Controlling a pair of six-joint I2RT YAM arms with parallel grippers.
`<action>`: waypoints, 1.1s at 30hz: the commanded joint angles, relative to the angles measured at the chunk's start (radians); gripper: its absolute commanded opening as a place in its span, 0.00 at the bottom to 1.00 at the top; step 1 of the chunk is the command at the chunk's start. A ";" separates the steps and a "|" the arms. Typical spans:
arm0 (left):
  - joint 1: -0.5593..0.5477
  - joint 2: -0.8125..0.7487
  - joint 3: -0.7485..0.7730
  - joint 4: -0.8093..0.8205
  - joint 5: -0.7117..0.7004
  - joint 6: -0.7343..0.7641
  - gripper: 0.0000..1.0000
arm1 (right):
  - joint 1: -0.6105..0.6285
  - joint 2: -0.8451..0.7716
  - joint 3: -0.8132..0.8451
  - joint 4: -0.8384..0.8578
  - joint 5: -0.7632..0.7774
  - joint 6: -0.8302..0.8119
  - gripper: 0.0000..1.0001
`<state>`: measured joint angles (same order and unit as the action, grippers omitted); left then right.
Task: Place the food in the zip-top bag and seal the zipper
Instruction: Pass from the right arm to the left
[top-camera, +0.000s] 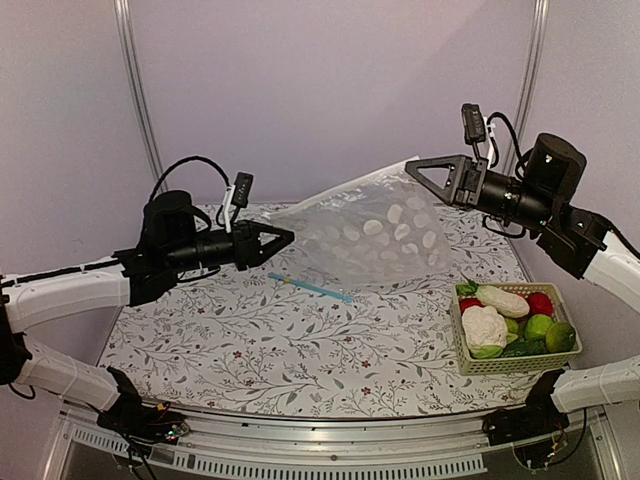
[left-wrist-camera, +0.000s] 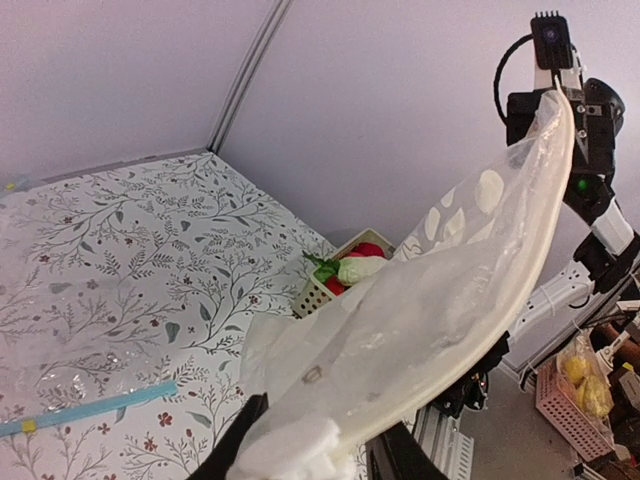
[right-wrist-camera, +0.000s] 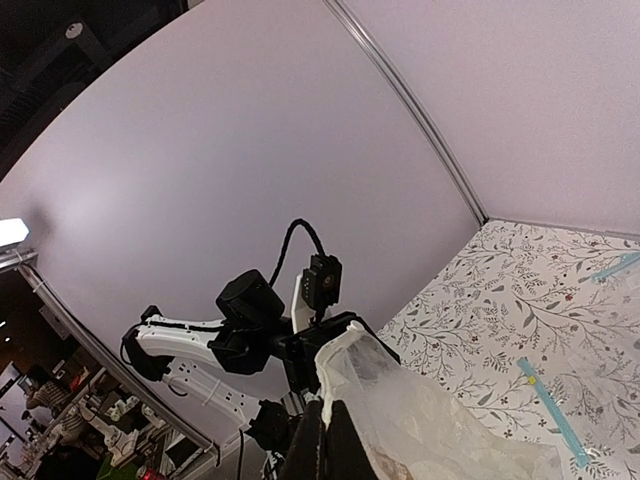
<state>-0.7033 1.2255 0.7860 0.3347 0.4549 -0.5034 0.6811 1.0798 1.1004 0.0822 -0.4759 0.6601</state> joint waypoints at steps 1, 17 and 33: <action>0.010 0.018 -0.005 0.033 -0.011 0.004 0.29 | -0.002 -0.008 -0.012 0.025 0.015 0.011 0.00; 0.010 -0.005 0.044 -0.184 -0.069 0.105 0.00 | -0.028 0.003 -0.075 -0.055 0.138 0.029 0.01; -0.087 0.090 0.278 -0.611 -0.070 0.278 0.00 | 0.008 0.016 0.185 -0.601 0.222 -0.387 0.60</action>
<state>-0.7353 1.2530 0.9901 -0.1909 0.3843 -0.2672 0.6571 1.0863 1.2152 -0.4000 -0.2459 0.3977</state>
